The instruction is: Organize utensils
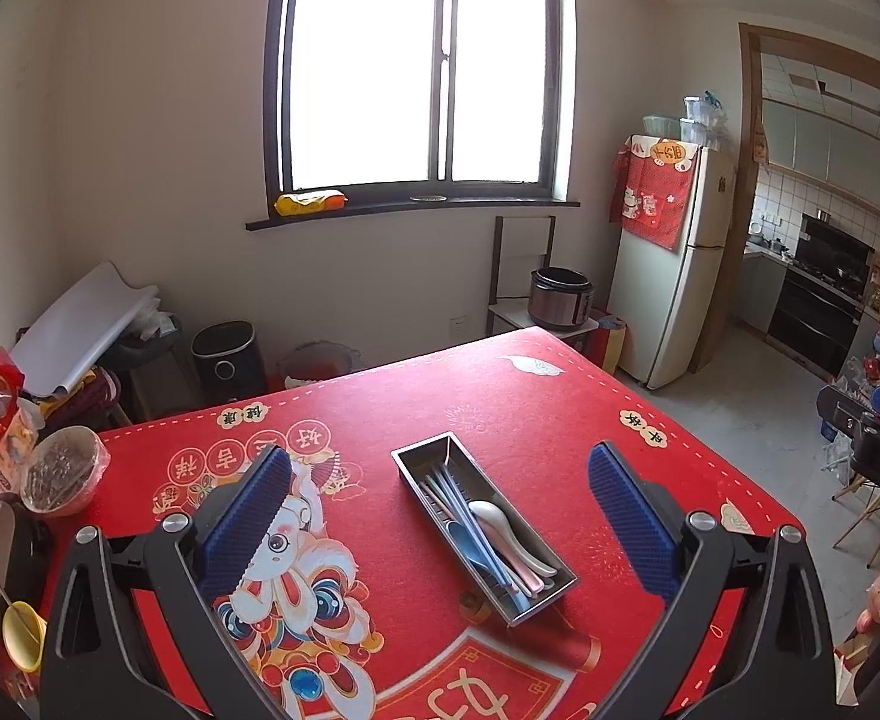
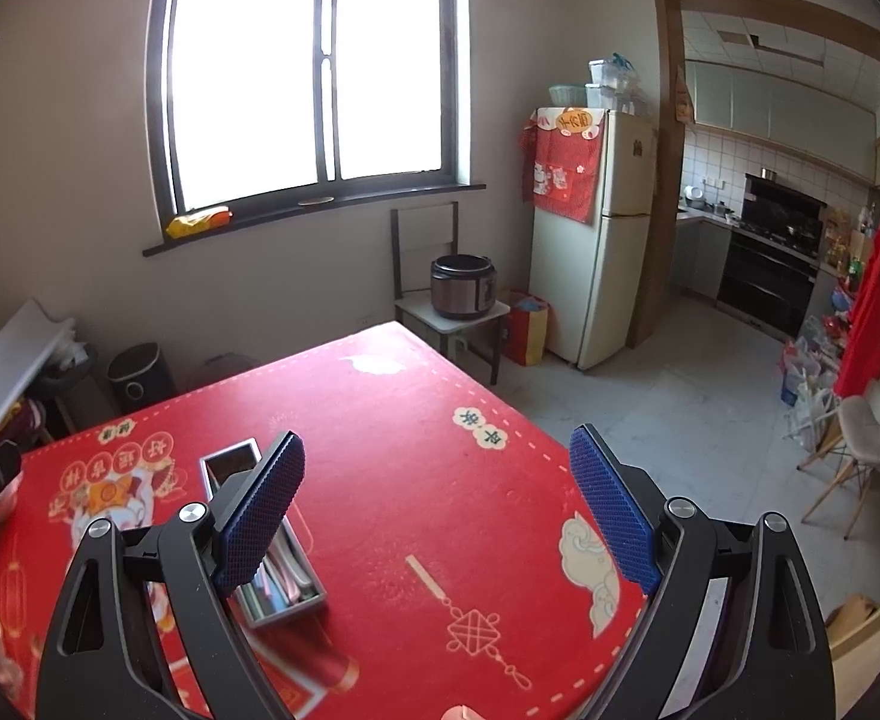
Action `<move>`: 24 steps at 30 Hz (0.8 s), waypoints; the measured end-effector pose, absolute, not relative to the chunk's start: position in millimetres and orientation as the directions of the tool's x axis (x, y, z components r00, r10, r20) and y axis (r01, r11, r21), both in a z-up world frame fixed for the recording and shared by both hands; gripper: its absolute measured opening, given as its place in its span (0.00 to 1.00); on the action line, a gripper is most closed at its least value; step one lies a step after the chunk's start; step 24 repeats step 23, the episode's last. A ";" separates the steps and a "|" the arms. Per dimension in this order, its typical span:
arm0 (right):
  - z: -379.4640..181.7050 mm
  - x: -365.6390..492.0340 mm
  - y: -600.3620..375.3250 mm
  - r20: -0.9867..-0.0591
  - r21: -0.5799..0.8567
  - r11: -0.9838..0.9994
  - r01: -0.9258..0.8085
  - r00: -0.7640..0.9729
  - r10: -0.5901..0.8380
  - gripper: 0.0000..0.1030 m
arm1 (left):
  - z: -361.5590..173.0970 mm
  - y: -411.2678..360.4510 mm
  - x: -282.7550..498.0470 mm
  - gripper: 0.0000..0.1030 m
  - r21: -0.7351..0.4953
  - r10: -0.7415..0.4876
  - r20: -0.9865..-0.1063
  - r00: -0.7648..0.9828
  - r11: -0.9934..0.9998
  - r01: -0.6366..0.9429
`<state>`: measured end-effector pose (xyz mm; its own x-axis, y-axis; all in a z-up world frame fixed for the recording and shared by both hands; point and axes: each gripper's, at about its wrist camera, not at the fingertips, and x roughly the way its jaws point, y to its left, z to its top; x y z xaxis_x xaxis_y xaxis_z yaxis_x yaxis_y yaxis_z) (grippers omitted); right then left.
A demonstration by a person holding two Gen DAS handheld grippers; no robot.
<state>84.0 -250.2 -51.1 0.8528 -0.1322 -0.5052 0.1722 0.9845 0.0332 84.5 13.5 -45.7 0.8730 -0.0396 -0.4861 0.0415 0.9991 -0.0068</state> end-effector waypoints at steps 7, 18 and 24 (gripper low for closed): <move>-50.4 84.3 -250.1 -0.505 0.035 0.984 0.175 0.853 -0.133 0.84 | -46.4 12.8 83.4 0.94 -0.008 -0.042 -0.485 0.873 0.999 0.044; -49.5 82.3 -249.5 -0.501 0.031 0.984 0.175 0.854 -0.137 0.84 | -45.0 13.9 81.1 0.94 -0.014 -0.043 -0.483 0.875 0.999 0.042; -48.7 82.4 -249.3 -0.501 0.030 0.984 0.173 0.855 -0.135 0.84 | -43.6 14.9 79.9 0.94 -0.016 -0.040 -0.482 0.875 0.999 0.037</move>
